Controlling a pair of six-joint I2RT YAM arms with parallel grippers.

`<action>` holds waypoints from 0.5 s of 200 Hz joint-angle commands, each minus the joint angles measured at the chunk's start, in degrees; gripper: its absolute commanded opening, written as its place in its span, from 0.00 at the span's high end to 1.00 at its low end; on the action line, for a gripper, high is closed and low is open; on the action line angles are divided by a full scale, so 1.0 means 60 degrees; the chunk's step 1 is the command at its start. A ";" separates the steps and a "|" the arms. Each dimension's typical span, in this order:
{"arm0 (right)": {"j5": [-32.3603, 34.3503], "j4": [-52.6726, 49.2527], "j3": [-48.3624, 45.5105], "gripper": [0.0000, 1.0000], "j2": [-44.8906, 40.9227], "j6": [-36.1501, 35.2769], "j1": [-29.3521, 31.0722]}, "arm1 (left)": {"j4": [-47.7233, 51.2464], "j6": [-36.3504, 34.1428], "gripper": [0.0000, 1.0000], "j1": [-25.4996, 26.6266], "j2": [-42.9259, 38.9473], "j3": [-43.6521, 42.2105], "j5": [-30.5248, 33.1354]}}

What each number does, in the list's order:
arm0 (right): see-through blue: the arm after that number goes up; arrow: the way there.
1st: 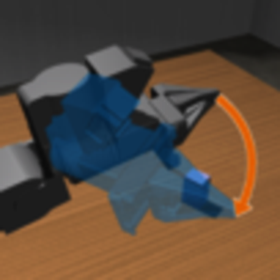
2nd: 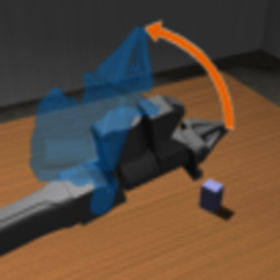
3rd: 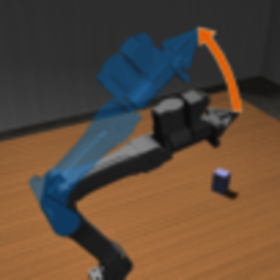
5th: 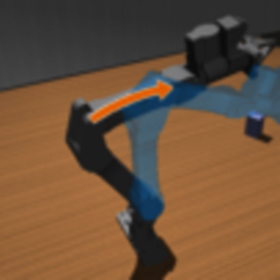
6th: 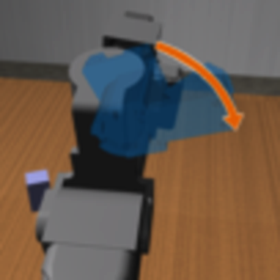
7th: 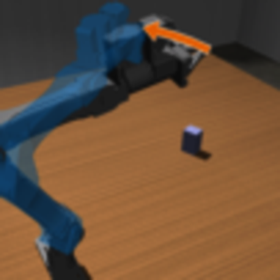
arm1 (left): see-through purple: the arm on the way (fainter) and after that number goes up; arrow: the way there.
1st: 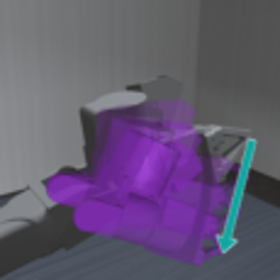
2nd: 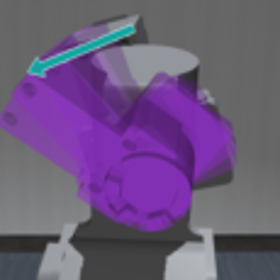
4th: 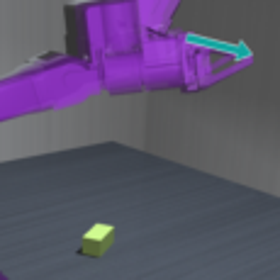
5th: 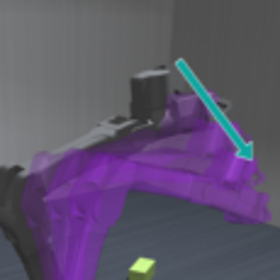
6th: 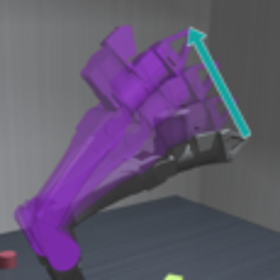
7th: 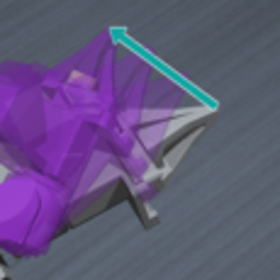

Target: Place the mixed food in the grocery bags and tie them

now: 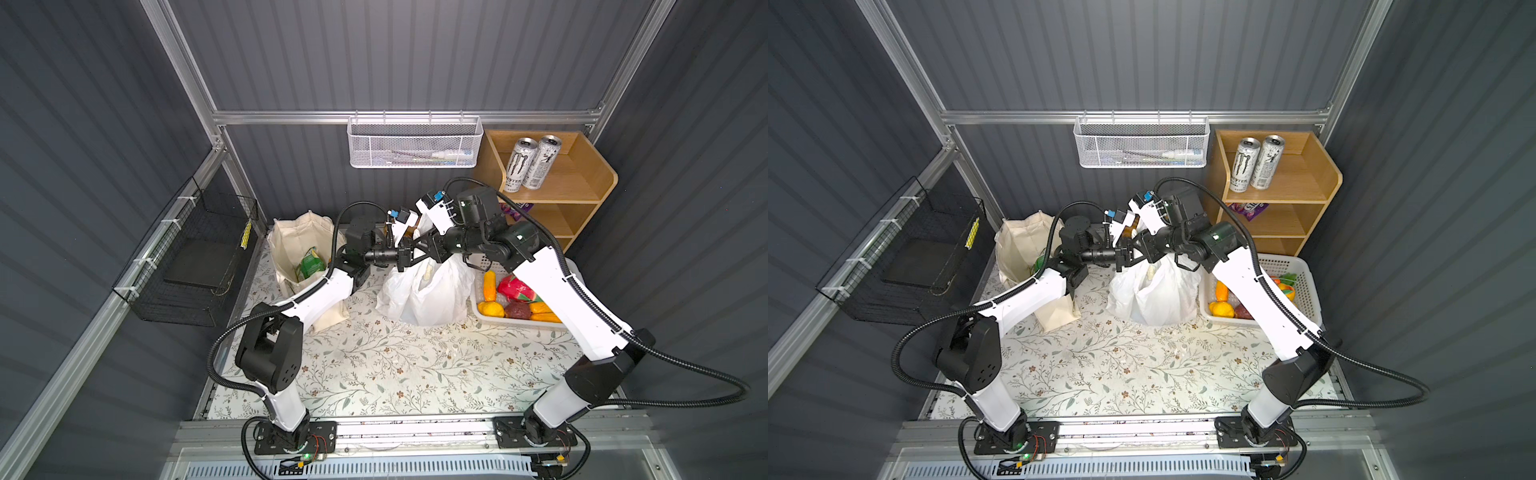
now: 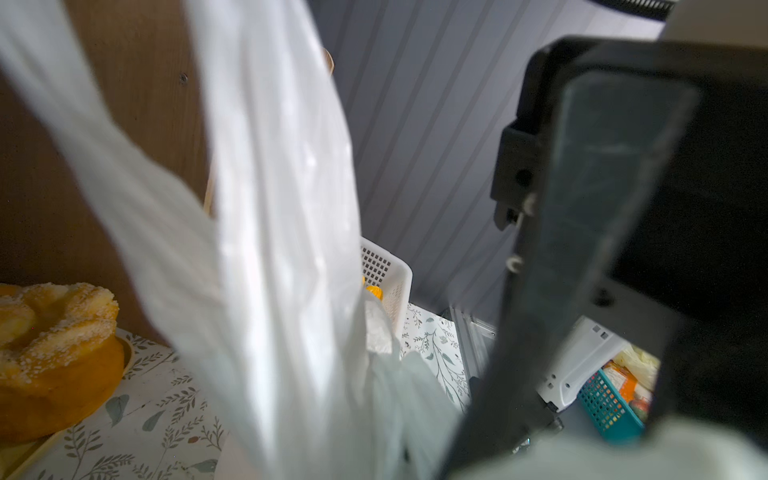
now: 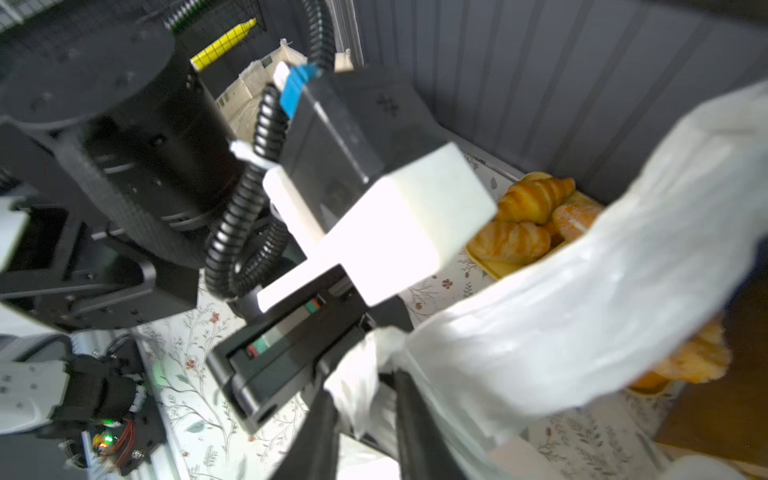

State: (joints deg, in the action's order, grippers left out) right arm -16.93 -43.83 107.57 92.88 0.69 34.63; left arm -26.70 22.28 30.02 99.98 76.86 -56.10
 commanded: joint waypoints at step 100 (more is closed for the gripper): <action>-0.2273 0.0814 -0.0294 0.30 -0.0882 0.2016 -0.2096 | 0.1497 -0.0858 1.00 -0.0041 0.0165 0.0609 -0.0197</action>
State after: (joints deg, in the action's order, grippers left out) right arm -25.12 -39.68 104.05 82.43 11.57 21.98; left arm -20.91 19.42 29.95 99.98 77.97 -55.92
